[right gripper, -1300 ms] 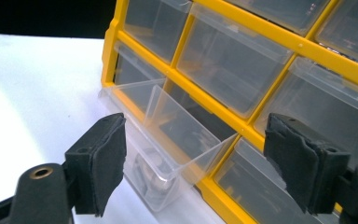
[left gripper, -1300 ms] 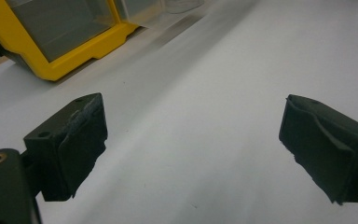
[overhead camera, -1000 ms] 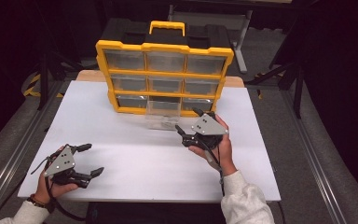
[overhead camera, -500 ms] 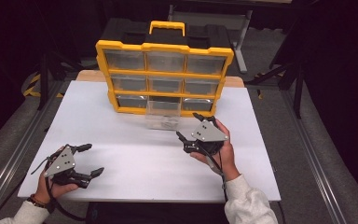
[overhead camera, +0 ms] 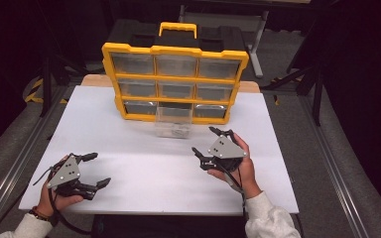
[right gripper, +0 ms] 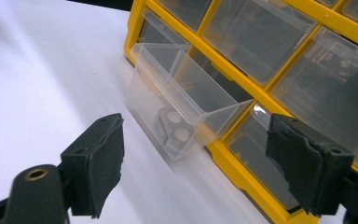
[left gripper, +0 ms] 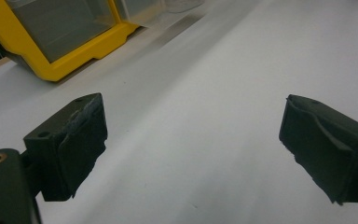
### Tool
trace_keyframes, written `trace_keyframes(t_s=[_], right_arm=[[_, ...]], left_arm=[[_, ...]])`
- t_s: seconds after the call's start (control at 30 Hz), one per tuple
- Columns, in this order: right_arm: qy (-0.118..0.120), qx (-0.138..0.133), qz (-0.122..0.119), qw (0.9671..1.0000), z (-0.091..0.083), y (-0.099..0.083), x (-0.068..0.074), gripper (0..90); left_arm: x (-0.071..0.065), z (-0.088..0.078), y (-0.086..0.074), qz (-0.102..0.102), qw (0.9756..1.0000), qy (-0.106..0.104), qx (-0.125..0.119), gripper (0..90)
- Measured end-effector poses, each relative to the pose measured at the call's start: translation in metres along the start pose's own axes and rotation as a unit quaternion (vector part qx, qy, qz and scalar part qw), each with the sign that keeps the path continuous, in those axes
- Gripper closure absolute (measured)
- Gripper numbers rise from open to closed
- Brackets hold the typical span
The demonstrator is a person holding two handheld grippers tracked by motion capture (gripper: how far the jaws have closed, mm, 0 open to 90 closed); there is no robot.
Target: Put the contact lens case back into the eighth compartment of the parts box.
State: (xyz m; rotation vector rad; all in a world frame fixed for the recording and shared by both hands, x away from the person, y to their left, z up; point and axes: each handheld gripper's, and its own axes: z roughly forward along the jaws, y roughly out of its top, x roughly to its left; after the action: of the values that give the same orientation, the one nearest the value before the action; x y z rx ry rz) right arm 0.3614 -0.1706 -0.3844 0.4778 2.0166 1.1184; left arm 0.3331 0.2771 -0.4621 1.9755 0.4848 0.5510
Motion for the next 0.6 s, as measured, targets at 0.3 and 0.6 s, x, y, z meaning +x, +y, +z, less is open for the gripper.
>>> trace_keyframes(t_s=[0.3,0.6], right_arm=[[0.006,0.002,-0.003,1.0000,-0.009,-0.010,0.004,19.9],[0.007,0.000,0.006,1.0000,-0.020,-0.028,0.006,17.0]], left_arm=[[-0.001,0.000,0.000,0.001,1.0000,0.001,0.001,8.8],[-0.001,0.001,0.001,0.006,1.0000,0.002,0.003,8.8]])
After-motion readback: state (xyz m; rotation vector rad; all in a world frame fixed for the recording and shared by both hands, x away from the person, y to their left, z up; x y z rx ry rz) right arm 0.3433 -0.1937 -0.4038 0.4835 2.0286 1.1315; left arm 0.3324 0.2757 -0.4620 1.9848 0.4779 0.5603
